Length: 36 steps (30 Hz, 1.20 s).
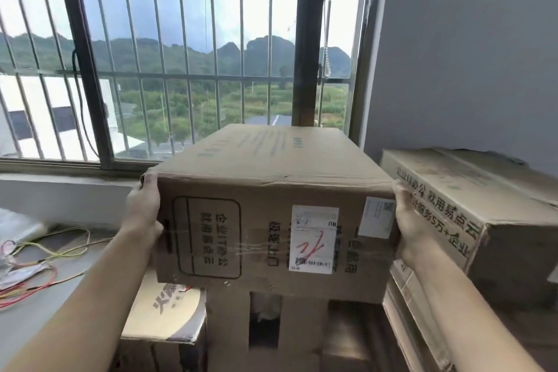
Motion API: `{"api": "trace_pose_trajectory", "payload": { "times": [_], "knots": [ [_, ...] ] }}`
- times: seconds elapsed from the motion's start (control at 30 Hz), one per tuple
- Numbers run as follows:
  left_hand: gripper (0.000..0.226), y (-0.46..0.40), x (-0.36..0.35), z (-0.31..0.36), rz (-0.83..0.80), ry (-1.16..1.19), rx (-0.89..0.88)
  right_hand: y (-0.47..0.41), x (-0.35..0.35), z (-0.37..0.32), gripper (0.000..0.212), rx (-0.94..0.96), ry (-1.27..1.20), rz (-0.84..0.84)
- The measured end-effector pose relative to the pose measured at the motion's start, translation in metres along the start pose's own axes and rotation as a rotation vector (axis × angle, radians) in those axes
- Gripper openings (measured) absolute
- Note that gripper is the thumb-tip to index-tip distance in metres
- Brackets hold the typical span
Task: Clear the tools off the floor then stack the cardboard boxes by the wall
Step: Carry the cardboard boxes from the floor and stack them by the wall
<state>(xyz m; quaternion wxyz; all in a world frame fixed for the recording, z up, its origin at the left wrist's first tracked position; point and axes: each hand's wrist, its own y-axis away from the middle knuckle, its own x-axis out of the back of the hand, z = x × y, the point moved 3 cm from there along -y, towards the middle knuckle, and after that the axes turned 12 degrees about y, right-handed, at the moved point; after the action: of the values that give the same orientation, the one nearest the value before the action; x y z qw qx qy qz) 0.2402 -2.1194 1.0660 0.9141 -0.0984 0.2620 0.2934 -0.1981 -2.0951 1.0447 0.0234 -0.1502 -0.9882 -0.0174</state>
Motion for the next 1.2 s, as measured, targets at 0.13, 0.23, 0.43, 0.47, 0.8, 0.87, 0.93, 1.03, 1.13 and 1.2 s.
{"api": "trace_pose_trajectory", "payload": {
  "times": [0.13, 0.23, 0.43, 0.47, 0.8, 0.87, 0.93, 1.03, 1.13, 1.2],
  "knots": [
    [0.051, -0.028, -0.015, -0.012, 0.026, -0.024, 0.006, -0.019, -0.015, -0.014, 0.104, 0.03, 0.076, 0.045],
    [0.048, -0.038, -0.022, -0.016, 0.04, -0.038, -0.009, -0.033, -0.02, -0.015, 0.107, 0.057, 0.133, 0.042],
    [0.07, -0.041, -0.008, -0.013, -0.046, -0.079, 0.04, -0.025, -0.026, -0.017, 0.116, 0.093, 0.101, -0.027],
    [0.069, -0.038, -0.006, -0.012, -0.075, -0.09, 0.036, -0.019, -0.025, -0.021, 0.11, 0.105, 0.109, -0.036],
    [0.058, 0.072, 0.042, -0.036, -0.164, -0.489, -0.386, 0.064, 0.018, 0.01, 0.083, 0.443, 0.39, 0.169],
    [0.059, 0.101, 0.049, -0.048, -0.204, -0.526, -0.409, 0.085, 0.018, 0.033, 0.073, 0.538, 0.457, 0.167],
    [0.06, 0.132, 0.054, -0.06, -0.266, -0.53, -0.409, 0.101, 0.016, 0.06, 0.069, 0.598, 0.494, 0.128],
    [0.053, 0.176, 0.064, -0.084, -0.412, -0.472, -0.319, 0.125, 0.013, 0.103, 0.073, 0.609, 0.613, 0.037],
    [0.053, 0.213, 0.079, -0.116, -0.549, -0.467, -0.169, 0.151, 0.011, 0.137, 0.071, 0.541, 0.669, -0.085],
    [0.052, 0.23, 0.096, -0.138, -0.581, -0.481, -0.058, 0.168, 0.014, 0.163, 0.065, 0.477, 0.678, -0.154]
  ]
}}
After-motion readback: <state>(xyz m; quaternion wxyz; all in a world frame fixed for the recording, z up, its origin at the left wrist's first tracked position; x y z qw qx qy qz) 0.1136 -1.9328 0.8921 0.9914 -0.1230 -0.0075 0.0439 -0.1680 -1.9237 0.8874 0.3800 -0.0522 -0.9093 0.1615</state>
